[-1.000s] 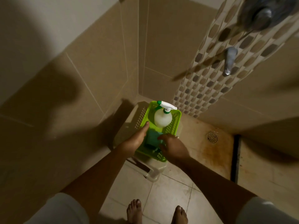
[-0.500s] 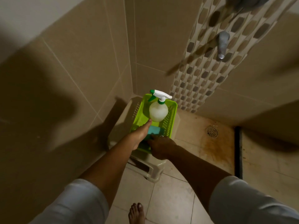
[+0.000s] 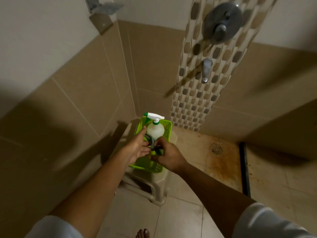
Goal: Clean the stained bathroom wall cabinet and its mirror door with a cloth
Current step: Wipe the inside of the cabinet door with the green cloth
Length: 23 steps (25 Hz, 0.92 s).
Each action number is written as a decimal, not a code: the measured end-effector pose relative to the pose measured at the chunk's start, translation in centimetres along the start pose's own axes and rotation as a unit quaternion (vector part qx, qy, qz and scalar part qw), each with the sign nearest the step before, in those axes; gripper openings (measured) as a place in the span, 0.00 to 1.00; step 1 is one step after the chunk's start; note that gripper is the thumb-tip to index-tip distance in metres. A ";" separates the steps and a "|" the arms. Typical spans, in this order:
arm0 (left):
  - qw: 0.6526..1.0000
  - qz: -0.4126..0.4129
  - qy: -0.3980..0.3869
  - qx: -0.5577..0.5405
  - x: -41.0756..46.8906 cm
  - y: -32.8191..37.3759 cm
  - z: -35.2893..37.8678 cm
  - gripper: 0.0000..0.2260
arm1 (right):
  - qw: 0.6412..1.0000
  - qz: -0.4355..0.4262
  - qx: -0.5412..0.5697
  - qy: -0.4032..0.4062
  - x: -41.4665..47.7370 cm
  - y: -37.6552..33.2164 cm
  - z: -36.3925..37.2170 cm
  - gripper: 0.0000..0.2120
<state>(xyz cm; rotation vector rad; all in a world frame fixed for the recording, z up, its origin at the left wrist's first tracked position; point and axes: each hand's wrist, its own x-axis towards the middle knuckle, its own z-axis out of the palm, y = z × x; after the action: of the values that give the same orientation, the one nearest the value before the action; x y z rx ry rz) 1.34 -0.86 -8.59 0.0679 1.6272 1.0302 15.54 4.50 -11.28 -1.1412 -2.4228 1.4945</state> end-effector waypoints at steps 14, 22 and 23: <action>0.753 0.573 -0.091 0.309 -33.5 14.4 26.7 0.13 | 0.930 -0.056 0.283 0.228 -32.7 -11.1 -39.5 0.16; 0.666 0.632 -0.253 0.305 -46.9 17.5 51.8 0.03 | 0.879 -0.102 0.245 0.395 -52.9 -7.5 -56.3 0.17; 0.666 0.632 -0.266 0.293 -47.9 17.5 54.5 0.02 | 0.874 -0.100 0.239 0.410 -54.6 -6.7 -57.7 0.17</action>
<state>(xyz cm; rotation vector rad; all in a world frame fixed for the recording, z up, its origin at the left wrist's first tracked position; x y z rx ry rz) 54.40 15.32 41.28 1.9898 1.1292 1.1869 75.48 11.60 40.82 -1.0590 -1.4448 1.1116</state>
